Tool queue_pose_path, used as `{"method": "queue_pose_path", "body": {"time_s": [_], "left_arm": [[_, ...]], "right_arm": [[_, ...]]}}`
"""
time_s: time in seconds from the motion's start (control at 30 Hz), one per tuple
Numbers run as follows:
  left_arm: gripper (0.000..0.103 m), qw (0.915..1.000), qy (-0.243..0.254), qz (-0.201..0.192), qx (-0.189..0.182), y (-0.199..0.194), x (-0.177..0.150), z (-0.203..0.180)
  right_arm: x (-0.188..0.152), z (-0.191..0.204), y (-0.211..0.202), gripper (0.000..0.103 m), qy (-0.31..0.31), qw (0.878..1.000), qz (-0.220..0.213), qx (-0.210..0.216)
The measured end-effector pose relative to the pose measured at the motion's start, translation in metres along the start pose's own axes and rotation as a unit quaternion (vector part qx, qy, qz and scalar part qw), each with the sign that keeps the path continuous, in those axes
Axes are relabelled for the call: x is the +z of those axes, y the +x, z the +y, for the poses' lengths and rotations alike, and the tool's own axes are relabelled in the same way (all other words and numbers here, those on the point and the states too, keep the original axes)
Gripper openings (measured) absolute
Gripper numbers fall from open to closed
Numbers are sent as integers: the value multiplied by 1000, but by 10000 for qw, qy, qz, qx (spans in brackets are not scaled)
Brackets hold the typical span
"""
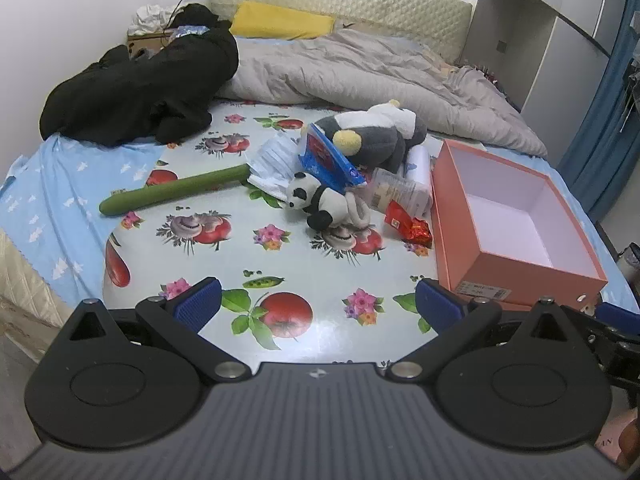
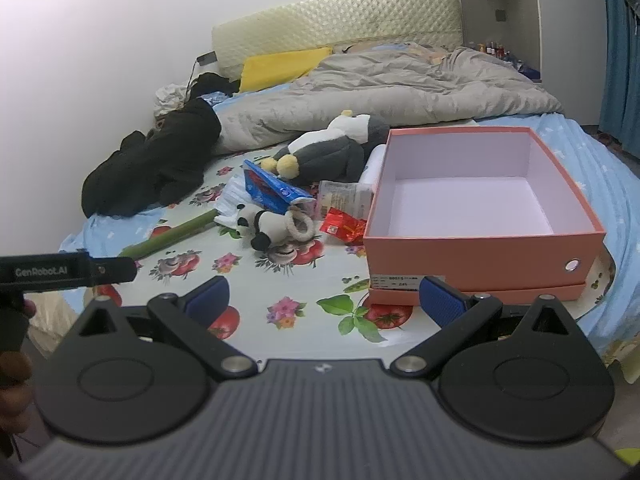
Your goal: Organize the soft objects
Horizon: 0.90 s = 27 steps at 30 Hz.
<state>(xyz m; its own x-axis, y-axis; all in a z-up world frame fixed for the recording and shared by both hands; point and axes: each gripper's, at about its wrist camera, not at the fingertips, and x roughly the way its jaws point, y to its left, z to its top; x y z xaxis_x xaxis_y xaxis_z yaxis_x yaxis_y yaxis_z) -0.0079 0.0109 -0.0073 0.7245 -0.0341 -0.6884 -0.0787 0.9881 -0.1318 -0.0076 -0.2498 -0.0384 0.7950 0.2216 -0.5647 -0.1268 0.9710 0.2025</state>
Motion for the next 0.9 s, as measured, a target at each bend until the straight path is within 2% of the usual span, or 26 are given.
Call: {"method": "queue_pose_path", "body": {"time_s": [0.3, 0.9], "left_arm": [[103, 9998, 14, 141, -117, 4, 0, -5], [103, 9997, 44, 121, -207, 4, 0, -13]], "right_arm": [[0, 2, -1, 103, -50, 10000, 29, 16], [2, -4, -1, 103, 5, 10000, -19, -63]]}}
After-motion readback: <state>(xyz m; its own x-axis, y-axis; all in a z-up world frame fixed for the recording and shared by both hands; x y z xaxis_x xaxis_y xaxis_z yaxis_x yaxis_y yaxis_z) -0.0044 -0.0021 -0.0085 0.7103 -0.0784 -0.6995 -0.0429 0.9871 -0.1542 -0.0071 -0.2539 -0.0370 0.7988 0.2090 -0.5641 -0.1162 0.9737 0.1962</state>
